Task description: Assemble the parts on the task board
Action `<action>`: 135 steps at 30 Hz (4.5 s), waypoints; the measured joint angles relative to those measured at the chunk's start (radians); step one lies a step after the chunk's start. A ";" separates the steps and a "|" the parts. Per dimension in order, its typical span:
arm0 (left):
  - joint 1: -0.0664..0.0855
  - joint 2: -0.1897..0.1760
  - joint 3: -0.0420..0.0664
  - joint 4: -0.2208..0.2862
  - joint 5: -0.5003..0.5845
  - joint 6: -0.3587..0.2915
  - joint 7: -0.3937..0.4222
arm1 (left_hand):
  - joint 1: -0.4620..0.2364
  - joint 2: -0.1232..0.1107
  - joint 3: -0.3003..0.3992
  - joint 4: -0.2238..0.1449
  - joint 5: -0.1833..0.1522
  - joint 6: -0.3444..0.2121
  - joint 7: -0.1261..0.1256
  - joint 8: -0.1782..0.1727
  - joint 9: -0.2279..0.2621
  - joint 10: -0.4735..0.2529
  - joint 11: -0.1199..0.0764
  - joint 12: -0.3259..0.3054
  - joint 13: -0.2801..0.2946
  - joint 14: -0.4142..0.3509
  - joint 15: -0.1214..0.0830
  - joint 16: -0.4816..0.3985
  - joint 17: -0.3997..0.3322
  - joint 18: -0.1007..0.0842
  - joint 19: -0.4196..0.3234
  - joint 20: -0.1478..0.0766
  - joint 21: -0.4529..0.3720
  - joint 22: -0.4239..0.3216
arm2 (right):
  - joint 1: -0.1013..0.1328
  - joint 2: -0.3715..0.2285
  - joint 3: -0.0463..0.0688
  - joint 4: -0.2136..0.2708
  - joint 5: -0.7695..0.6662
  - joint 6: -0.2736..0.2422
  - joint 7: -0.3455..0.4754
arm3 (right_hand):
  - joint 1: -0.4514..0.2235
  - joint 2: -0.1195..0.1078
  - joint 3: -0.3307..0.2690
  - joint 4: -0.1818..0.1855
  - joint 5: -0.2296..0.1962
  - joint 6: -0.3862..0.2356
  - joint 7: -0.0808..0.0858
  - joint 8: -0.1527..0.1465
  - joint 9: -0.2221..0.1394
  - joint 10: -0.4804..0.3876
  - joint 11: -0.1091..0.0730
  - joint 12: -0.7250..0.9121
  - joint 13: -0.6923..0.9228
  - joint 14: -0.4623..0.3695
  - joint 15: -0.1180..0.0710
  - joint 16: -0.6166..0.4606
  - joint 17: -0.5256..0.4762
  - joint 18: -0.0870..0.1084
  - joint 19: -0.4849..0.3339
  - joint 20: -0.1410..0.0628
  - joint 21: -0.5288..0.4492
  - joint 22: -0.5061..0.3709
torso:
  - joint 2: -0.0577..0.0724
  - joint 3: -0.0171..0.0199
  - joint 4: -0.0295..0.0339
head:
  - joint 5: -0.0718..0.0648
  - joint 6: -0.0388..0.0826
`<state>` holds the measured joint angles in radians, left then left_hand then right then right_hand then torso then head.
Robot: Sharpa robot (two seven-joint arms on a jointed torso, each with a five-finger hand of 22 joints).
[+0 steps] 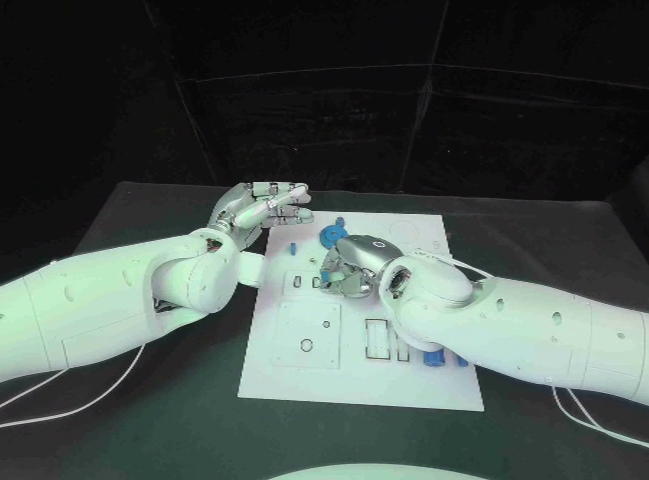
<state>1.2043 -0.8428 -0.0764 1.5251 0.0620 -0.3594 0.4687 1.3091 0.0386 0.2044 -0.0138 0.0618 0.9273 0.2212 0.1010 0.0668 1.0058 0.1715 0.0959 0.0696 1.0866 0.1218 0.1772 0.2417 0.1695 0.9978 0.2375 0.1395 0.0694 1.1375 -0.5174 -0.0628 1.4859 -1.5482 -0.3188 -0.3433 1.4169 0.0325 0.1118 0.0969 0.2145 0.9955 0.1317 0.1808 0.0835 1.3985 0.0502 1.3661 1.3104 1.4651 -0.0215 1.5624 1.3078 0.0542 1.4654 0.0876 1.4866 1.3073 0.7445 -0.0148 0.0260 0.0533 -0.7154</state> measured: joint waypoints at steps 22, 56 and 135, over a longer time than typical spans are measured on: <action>0.000 -0.002 0.000 -0.007 0.001 0.001 -0.001 | 0.000 0.000 0.000 0.000 0.000 0.000 0.000 0.000 0.000 0.000 0.000 0.000 0.000 0.000 0.000 0.000 0.000 0.000 0.000 0.000 0.000 0.000 | -0.001 -0.004 0.001 0.015 -0.017 0.010 -0.030 | -0.026 -0.031 0.000 0.000 -0.015 -0.040 0.024 -0.025 -0.011 -0.018 0.018 -0.024 -0.003 0.000 0.007 0.000 0.000 0.000 0.000 0.000 -0.005 0.000 | 0.000 -0.0004 -0.0002 | -0.004 -0.002; 0.000 -0.006 0.000 -0.015 -0.006 0.010 -0.017 | -0.001 -0.001 0.019 -0.017 0.000 0.076 -0.028 0.010 0.003 0.102 -0.031 0.008 0.003 0.092 -0.035 0.045 0.065 0.000 0.097 -0.036 0.021 0.015 | -0.012 -0.090 -0.003 0.105 0.005 -0.171 0.059 | -0.083 -0.104 -0.088 0.061 -0.025 -0.153 0.050 -0.065 -0.018 -0.070 0.041 -0.074 -0.028 0.000 0.029 -0.006 0.000 0.000 0.000 0.021 -0.008 0.000 | -0.001 0.0003 -0.0011 | 0.003 -0.001; 0.179 0.252 -0.105 -0.147 -1.085 0.472 -1.070 | -0.188 0.051 -0.386 0.273 0.000 0.062 -0.166 0.352 0.548 0.329 -0.182 1.123 1.099 0.378 -0.189 1.390 1.066 -0.108 0.467 -0.199 1.301 1.238 | 0.132 -0.322 0.037 0.052 0.446 -0.027 0.288 | -0.027 -0.069 -0.088 0.055 0.007 -0.117 0.036 -0.027 -0.009 -0.062 0.034 -0.069 -0.023 0.000 0.029 -0.020 0.000 0.000 0.000 0.021 -0.013 0.000 | -0.032 0.0151 -0.0134 | 0.028 -0.019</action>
<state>1.3832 -0.5905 -0.1814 1.3779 -1.0233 0.1124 -0.6016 1.1208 0.0900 -0.1819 0.2591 0.0617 0.9896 0.0551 0.4534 0.6144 1.3346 -0.0109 1.2190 1.1683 1.4650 -0.0677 1.5677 1.3076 0.0615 1.4652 0.0382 1.4408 1.3077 1.2697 -0.8397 -0.0258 1.5384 -1.1027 -0.3455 -0.0548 1.3896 -0.0366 0.0242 0.1514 0.2218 0.8785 0.1680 0.1537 0.0742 1.3363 0.0838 1.2972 1.2875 1.4652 0.0071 1.5428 1.3077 0.0541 1.4651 0.1088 1.4734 1.3073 0.7126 0.0004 0.0126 0.0808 -0.7347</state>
